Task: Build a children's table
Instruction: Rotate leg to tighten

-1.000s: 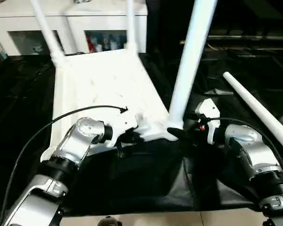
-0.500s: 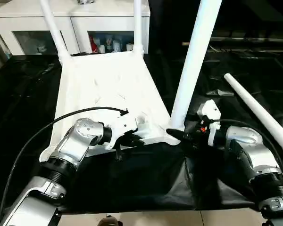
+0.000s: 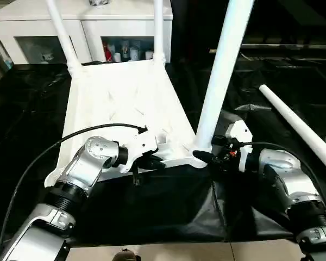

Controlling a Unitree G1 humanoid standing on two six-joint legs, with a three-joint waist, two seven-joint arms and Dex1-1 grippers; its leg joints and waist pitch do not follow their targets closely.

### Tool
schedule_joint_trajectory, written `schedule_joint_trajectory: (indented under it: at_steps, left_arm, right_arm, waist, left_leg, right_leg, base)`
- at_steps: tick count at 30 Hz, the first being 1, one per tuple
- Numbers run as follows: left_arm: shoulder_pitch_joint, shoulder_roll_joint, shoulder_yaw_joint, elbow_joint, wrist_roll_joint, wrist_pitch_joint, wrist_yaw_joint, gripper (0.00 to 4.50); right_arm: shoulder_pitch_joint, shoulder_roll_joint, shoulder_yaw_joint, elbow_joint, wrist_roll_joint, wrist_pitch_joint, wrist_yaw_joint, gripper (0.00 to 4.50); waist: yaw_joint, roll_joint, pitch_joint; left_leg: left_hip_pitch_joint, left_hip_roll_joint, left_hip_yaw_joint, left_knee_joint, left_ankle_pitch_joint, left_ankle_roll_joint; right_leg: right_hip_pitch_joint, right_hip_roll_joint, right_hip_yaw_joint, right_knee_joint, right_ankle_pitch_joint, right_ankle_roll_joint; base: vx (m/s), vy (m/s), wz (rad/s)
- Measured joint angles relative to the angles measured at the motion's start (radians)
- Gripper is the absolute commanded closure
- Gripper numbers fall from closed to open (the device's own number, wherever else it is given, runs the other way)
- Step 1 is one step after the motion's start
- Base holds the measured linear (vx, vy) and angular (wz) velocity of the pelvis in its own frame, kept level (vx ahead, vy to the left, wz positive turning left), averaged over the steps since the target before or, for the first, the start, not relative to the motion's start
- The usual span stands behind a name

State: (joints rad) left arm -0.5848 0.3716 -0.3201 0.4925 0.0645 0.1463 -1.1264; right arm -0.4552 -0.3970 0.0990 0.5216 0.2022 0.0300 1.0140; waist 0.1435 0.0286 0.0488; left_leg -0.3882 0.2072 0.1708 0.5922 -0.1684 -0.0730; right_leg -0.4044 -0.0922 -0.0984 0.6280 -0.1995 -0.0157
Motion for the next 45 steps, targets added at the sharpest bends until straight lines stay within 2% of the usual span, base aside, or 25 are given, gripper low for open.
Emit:
schedule_joint_trajectory:
  at_steps: [11, 28, 32, 35, 36, 41, 45]
  left_arm:
    - [0.016, -0.013, 0.016, 0.008, -0.005, -0.001, 0.02, 4.5]
    - [0.035, -0.038, 0.051, 0.029, -0.01, -0.003, 0.057, 4.5]
    - [0.009, -0.071, 0.052, 0.081, 0.009, -0.003, 0.151, 4.5]
    - [-0.039, -0.12, 0.059, 0.158, 0.032, 0.007, 0.244, 4.5]
    - [-0.07, -0.157, 0.068, 0.205, 0.047, 0.029, 0.303, 4.5]
    - [-0.128, -0.244, 0.07, 0.283, 0.059, 0.086, 0.437, 4.5]
    - [-0.15, -0.312, 0.069, 0.299, 0.073, 0.133, 0.527, 4.5]
  right_arm:
    - [-0.013, 0.02, -0.004, 0.043, -0.002, -0.024, 0.0, 1.78]
    - [-0.019, 0.071, -0.045, 0.103, 0.004, -0.036, -0.038, 1.78]
    - [-0.084, 0.14, -0.062, 0.216, -0.009, -0.045, -0.196, 1.78]
    - [-0.146, 0.205, -0.085, 0.314, -0.029, -0.055, -0.376, 1.78]
    - [-0.188, 0.247, -0.1, 0.372, -0.045, -0.057, -0.502, 1.78]
    - [-0.256, 0.302, -0.128, 0.469, -0.057, -0.056, -0.727, 1.78]
    - [-0.318, 0.33, -0.165, 0.547, -0.055, -0.051, -0.857, 1.78]
  waist:
    - [-0.001, 0.0, 0.0]
    - [-0.006, 0.009, -0.006]
    - [-0.031, 0.01, -0.007]
    - [-0.043, 0.01, -0.007]
    - [-0.049, 0.009, -0.006]
    - [-0.053, 0.006, -0.007]
    - [-0.053, 0.004, -0.007]
  left_leg:
    - [0.001, 0.0, 0.0, 0.001, 0.0, 0.0]
    - [0.004, 0.0, 0.001, 0.001, 0.0, 0.0]
    - [0.006, 0.0, 0.001, 0.001, 0.0, 0.0]
    - [0.01, -0.001, 0.001, 0.0, 0.0, -0.001]
    - [0.014, -0.001, 0.001, 0.0, 0.0, -0.001]
    - [0.021, -0.001, 0.0, -0.001, 0.0, -0.001]
    - [0.021, -0.002, 0.0, -0.003, 0.0, 0.0]
  right_leg:
    - [0.0, 0.0, 0.001, 0.002, 0.0, 0.0]
    - [0.001, 0.0, 0.002, 0.003, 0.001, 0.0]
    - [0.002, 0.0, 0.003, 0.003, 0.004, 0.0]
    - [0.004, 0.0, 0.003, 0.003, 0.006, 0.001]
    - [0.006, 0.0, 0.003, 0.003, 0.006, 0.002]
    - [0.016, 0.0, 0.003, -0.003, 0.005, 0.004]
    - [0.021, 0.0, 0.003, -0.014, 0.005, 0.004]
  base:
    - [0.0, 0.0, 0.0]
    - [0.0, 0.0, 0.0]
    - [0.0, 0.0, 0.0]
    - [0.0, 0.0, 0.0]
    - [0.0, 0.0, 0.0]
    - [0.0, 0.0, 0.0]
    - [0.0, 0.0, 0.0]
